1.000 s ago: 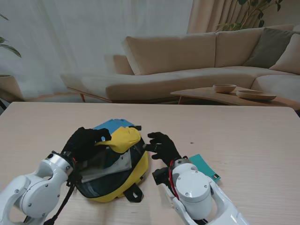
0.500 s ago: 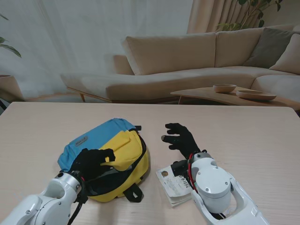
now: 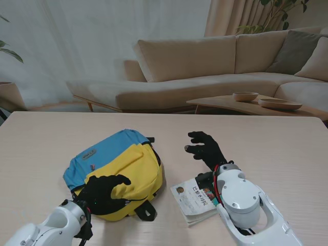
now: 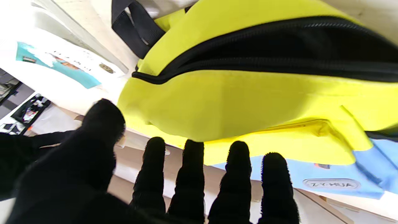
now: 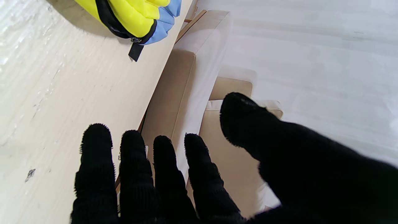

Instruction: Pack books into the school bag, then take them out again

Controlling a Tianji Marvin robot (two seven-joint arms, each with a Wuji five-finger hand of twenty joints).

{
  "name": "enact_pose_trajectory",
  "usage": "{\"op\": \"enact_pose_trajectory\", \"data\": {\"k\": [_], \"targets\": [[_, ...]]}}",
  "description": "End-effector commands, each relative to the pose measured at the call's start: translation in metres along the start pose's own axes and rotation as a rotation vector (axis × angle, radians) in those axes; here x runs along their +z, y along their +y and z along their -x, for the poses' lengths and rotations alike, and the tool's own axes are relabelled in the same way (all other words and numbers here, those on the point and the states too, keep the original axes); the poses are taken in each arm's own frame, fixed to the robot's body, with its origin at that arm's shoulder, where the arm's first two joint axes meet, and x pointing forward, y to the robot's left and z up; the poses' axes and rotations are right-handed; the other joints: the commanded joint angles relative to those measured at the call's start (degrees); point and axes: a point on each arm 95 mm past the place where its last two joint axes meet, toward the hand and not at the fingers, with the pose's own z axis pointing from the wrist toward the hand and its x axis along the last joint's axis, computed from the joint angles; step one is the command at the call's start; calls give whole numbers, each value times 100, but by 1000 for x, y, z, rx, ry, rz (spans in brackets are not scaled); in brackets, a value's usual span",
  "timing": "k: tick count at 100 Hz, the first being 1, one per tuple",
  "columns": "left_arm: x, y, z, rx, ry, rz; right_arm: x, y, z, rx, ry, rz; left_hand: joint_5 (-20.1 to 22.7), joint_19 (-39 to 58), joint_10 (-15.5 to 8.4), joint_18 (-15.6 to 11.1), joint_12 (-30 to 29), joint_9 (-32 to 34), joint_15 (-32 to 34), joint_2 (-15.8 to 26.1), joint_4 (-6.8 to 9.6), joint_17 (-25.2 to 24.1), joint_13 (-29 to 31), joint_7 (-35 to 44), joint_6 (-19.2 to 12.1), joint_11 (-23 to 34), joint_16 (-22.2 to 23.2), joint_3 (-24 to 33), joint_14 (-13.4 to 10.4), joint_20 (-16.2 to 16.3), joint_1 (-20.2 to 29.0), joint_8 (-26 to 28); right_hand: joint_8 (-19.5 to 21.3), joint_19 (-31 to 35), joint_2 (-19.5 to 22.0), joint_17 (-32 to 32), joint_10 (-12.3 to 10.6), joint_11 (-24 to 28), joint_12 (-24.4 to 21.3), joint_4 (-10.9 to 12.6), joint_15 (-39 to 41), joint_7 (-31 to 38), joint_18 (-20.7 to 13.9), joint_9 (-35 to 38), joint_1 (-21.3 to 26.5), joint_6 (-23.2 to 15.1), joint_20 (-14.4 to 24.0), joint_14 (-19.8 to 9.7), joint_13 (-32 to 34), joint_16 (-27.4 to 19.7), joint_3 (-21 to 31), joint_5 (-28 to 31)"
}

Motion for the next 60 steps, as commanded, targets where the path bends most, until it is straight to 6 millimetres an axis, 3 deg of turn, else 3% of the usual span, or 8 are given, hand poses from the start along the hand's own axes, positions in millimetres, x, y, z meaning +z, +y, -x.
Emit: {"op": "enact_pose_trajectory", "data": {"k": [1, 14, 27, 42, 60], "targets": [[-5, -2, -5, -14, 15, -16, 0, 2, 5, -27, 3, -19, -277, -318, -30, -122, -126, -203, -234, 60, 92, -203, -225, -178, 58, -161, -121, -210, -83, -54, -304, -169, 139, 470, -26, -186, -276, -11, -35, 228, -4, 113, -133, 205, -220, -246, 313, -175, -43, 6, -247, 100], [-5, -13, -5, -21, 40, -86, 3, 11, 14, -112, 16, -36, -102, -465, 42, -97, -196, -106, -341, 270, 114, -183, -156, -302, -1, -288, -88, -399, -30, 50, -228, -315, 447, 1292, -130, -647, -590, 156, 47, 223, 192, 508, -356, 370, -292, -536, 1041, -385, -5, 119, -268, 157], [0, -26, -4, -24, 59, -136, 5, 21, 25, -225, 37, -63, 71, -659, 61, -73, -380, -59, -464, 388, 179, -165, -142, -576, -99, -522, -135, -537, 6, 64, -17, -576, 787, 1636, -212, -1025, -853, 373, 146, 226, 710, 737, -400, 512, -376, -801, 1419, -624, -183, 407, -267, 248], [13, -40, -1, -18, 90, -169, 8, 31, 36, -374, 66, -98, 61, -769, 28, -57, -468, -120, -537, 395, 199, -188, -156, -714, -150, -635, -176, -538, -8, 42, 42, -717, 1109, 1674, -328, -1115, -1028, 649, 266, 230, 1080, 881, -460, 464, -345, -985, 1533, -819, -299, 603, -195, 295], [28, -52, 1, -8, 120, -173, 11, 40, 55, -577, 93, -164, 90, -920, 10, -81, -475, -123, -610, 409, 205, -199, -183, -694, -158, -643, -204, -538, -27, -6, 60, -743, 1209, 1243, -409, -1296, -1342, 544, 205, 222, 781, 759, -723, 260, -224, -1253, 1361, -1100, -500, 460, -98, 7]]}}
